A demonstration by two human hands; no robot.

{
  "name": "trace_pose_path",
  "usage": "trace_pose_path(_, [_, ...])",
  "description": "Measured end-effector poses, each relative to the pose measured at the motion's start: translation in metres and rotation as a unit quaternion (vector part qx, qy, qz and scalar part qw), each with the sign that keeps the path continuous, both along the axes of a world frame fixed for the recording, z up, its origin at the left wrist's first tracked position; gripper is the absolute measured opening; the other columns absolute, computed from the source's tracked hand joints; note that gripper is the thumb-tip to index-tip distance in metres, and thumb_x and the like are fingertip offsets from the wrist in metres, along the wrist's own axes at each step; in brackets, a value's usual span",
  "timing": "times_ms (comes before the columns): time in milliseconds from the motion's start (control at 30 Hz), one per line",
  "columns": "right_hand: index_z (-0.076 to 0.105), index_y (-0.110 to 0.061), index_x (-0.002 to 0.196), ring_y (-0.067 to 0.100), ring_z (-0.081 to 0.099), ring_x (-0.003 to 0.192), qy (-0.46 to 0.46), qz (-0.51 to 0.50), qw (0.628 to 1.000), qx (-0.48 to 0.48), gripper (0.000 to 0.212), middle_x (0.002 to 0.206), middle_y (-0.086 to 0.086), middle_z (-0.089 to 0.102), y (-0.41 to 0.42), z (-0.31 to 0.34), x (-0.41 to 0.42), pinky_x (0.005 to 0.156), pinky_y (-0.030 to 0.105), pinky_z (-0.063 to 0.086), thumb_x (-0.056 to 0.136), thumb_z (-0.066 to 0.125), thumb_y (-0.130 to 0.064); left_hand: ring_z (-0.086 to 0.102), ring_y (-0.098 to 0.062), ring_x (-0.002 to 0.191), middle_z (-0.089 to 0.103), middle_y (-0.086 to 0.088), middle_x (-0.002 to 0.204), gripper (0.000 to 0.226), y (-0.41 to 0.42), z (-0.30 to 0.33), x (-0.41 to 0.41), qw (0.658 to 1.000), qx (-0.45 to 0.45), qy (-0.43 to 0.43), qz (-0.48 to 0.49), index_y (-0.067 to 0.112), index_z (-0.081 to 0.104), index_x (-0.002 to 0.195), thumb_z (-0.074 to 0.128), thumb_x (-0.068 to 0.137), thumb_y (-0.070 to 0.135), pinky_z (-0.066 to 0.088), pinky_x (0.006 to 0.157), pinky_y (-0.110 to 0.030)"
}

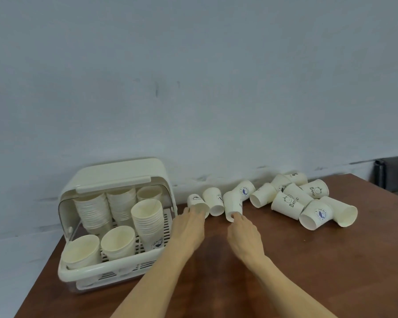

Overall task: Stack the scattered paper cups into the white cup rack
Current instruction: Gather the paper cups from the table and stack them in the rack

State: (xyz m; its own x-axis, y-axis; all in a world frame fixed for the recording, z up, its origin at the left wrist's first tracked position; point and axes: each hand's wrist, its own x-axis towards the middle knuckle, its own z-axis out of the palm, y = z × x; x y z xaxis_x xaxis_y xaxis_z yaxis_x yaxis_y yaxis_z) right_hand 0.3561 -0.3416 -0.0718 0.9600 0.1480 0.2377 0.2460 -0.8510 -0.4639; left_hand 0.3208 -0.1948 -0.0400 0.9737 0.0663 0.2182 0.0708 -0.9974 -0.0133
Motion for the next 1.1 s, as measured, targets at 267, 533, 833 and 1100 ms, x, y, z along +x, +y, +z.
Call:
trace_pose_path(267, [0.047,-0.013,0.122,0.031,0.056,0.101,-0.008,0.005,0.999,-0.032,0.031,0.111,0.008,0.058,-0.008,0.002,0.044,0.074,0.037,0.038,0.092,0.038,-0.011,0.04,-0.028,0.12,0.044,-0.012,0.131,0.041,0.003,-0.016,0.046,0.98,0.179,0.062,0.059,0.012,0.048,0.13,0.053,0.089,0.016,0.036,0.093,-0.037])
trace_pose_path(533, [0.047,-0.006,0.106,0.031,0.055,0.085,-0.031,0.003,0.993,-0.112,0.018,0.106,0.012,0.06,-0.001,0.007,0.096,0.052,0.027,0.025,0.09,0.041,-0.006,0.043,-0.029,0.115,0.053,-0.012,0.122,0.039,0.007,-0.027,0.056,0.971,0.219,0.069,0.068,0.006,0.052,0.125,0.055,0.087,0.014,0.033,0.095,-0.039])
trace_pose_path(833, [0.043,-0.005,0.116,0.033,0.057,0.106,0.021,0.034,0.983,-0.179,0.027,0.113,0.016,0.059,0.01,0.021,0.13,0.068,0.034,0.036,0.089,0.038,-0.005,0.047,-0.031,0.108,0.057,-0.015,0.115,0.039,0.003,-0.017,0.054,0.981,0.182,0.032,0.052,0.002,0.052,0.118,0.059,0.08,0.001,0.035,0.091,-0.037])
trace_pose_path(1100, [0.06,-0.012,0.109,0.025,0.059,0.103,0.108,0.055,0.96,-0.251,0.029,0.114,0.006,0.063,0.023,0.044,0.129,0.073,0.032,0.041,0.09,0.039,-0.017,0.05,-0.031,0.111,0.06,-0.013,0.116,0.037,0.0,-0.002,0.044,0.99,0.142,0.011,0.008,0.005,0.054,0.118,0.06,0.081,0.0,0.035,0.089,-0.036])
